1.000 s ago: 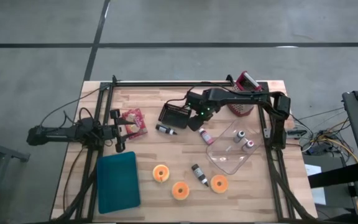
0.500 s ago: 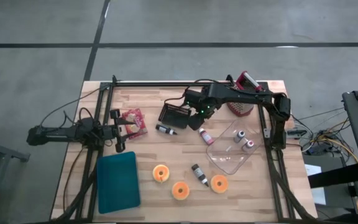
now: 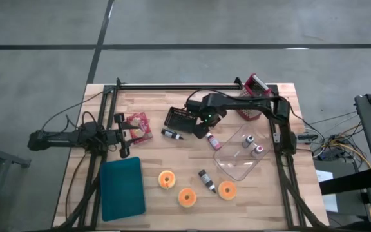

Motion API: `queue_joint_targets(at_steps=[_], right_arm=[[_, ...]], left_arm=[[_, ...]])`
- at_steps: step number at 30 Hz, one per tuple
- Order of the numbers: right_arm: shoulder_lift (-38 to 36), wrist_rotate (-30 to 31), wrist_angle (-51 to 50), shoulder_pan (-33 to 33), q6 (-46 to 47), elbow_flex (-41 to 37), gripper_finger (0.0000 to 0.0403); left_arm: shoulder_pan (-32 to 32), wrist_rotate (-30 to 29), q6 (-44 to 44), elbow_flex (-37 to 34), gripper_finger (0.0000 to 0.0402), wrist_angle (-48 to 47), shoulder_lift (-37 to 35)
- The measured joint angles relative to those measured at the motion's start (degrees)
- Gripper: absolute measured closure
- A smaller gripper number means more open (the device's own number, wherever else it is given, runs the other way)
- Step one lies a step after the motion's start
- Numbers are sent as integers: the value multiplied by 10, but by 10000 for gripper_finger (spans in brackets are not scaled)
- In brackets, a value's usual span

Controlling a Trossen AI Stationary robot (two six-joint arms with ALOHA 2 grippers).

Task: Pick & Place Food Item
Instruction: Put the pink food coloring bottle into the transparent bin

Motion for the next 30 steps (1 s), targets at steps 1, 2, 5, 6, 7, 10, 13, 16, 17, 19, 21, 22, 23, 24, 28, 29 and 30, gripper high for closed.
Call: queue_joint_targets(at_steps=[1,2,5,6,7,10,13,16,17,19,21,22,23,24,28,29,30], right_arm=[[4,0,2,-2,-2,0,221],[10,0,3,-3,-2,0,222],[24,1,9,-5,-4,0,222],[27,1,9,-5,-7,0,222],[29,1,10,-5,-9,0,221],[36,1,15,-6,-15,0,220],[39,1,23,-6,-17,0,222],[40,-1,31,-6,-17,0,224],[40,-1,32,-6,-17,0,225],[41,-1,37,-6,-17,0,227],[41,-1,37,-6,-17,0,229],[41,-1,37,-6,-17,0,230],[41,-1,37,-6,-17,0,230],[41,-2,37,-6,-17,-1,229],[41,-7,38,-6,-15,-8,228],[41,-7,38,-6,-14,-9,228],[41,-7,39,-6,-15,-10,228]], left_arm=[[0,0,0,0,202,0,0],[0,0,0,0,202,0,0],[0,0,0,0,202,0,0],[0,0,0,0,202,0,0],[0,0,0,0,202,0,0],[0,0,0,0,202,0,0],[0,0,0,0,202,0,0],[0,0,0,0,202,0,0],[0,0,0,0,202,0,0],[0,0,0,0,202,0,0],[0,0,0,0,202,0,0],[0,0,0,0,202,0,0],[0,0,0,0,202,0,0],[0,0,0,0,202,0,0],[0,0,0,0,202,0,0],[0,0,0,0,202,0,0],[0,0,0,0,202,0,0]])
